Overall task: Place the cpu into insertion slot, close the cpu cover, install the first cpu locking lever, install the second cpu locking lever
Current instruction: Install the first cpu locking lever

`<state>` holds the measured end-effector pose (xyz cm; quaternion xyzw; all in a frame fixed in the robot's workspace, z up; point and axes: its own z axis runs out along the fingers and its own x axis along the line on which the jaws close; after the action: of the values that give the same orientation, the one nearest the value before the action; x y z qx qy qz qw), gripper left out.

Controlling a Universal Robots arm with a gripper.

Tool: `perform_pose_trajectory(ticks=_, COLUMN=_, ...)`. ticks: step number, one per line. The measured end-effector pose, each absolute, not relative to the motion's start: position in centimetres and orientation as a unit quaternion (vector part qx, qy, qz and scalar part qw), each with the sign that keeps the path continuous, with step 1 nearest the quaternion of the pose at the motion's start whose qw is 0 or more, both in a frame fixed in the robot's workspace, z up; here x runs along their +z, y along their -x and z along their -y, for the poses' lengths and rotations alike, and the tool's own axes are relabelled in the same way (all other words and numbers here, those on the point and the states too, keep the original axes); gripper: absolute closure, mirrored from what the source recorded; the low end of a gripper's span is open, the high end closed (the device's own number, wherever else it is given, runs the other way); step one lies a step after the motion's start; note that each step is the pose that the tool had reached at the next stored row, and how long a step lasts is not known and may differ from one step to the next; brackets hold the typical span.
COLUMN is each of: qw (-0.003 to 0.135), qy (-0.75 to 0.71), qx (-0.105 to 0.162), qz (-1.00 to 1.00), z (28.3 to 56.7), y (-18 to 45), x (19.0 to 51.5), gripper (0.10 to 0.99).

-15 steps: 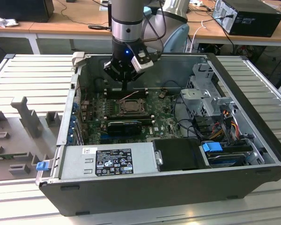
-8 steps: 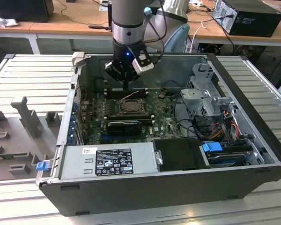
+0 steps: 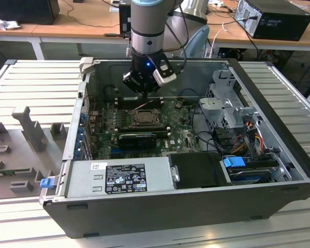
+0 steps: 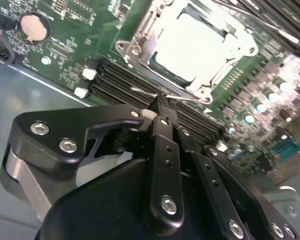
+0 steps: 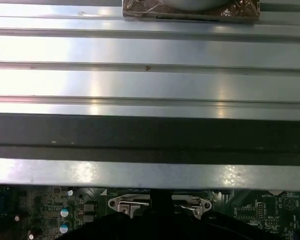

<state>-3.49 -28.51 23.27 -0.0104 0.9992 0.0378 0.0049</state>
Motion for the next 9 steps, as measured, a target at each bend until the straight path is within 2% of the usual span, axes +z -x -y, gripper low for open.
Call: perform_pose_trajectory(ticks=9, qw=0.005, qy=0.018, qx=0.038, qz=-0.999, z=28.2, y=2.0, x=21.6, gripper=0.980)
